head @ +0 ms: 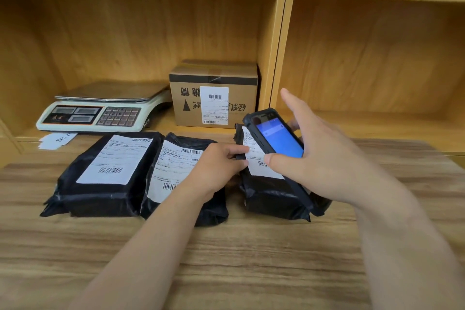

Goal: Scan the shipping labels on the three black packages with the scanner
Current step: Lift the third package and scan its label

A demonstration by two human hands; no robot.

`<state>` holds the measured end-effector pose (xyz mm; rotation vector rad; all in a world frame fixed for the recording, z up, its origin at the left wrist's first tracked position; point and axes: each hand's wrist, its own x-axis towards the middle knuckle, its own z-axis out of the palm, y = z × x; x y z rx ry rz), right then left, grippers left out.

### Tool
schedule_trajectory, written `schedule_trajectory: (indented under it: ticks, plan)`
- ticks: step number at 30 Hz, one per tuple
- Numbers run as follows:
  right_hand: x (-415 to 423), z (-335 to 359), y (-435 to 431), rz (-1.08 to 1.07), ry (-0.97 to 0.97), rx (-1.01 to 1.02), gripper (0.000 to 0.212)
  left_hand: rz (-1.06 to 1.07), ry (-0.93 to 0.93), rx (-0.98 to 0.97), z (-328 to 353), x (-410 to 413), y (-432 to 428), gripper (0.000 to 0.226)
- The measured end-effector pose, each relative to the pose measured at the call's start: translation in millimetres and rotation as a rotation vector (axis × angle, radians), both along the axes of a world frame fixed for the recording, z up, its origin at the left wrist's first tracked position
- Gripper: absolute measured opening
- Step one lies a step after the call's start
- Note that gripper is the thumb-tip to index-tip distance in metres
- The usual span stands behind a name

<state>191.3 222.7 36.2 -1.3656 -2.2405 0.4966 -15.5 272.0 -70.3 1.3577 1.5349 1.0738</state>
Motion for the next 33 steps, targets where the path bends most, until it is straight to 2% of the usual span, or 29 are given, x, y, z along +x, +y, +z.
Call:
schedule_trajectory:
  ticks: [5,18,27,33]
  plan:
    - [0.9,1.5,0.2,-0.008,0.024,0.002,0.11,0.019,-0.102,0.057,0.7,-1.4,0.6,0.048]
    - [0.9,2.9,-3.1,-0.036,0.047,0.0,0.104,0.113,-0.228,0.157,22.8,-11.8,-6.4,0.048]
    - [-0.7,4.0,-5.1,-0.058,0.062,-0.017,0.103,0.217,-0.122,0.444,41.8,-23.3,-15.0,0.057]
    - [-3.5,1.4,-5.0,-0.072,0.033,-0.009,0.104,0.263,-0.071,0.493,48.8,-36.2,-18.4,0.06]
